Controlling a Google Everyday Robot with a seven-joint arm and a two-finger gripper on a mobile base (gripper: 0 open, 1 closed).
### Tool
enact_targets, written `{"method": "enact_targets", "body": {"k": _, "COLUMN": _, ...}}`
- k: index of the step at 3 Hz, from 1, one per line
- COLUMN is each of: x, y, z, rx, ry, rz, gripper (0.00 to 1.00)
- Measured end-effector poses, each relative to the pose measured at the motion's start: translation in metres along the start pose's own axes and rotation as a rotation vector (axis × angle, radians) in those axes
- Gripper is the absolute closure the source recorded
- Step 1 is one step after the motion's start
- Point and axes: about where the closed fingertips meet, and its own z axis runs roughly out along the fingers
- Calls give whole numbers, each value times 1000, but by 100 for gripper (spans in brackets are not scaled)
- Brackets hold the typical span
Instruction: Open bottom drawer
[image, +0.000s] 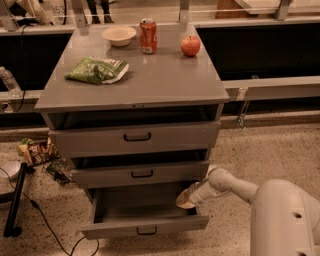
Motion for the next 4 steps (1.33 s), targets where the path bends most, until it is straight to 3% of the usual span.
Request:
{"method": "enact_targets", "body": {"k": 2, "x": 13, "y": -20, "z": 66, "rx": -1, "ry": 49, "rz": -73, "gripper": 100}}
{"method": "enact_targets", "body": {"k": 4, "x": 32, "y": -12, "z": 118, "rx": -50, "ry": 99, "rz": -51, "gripper": 100}}
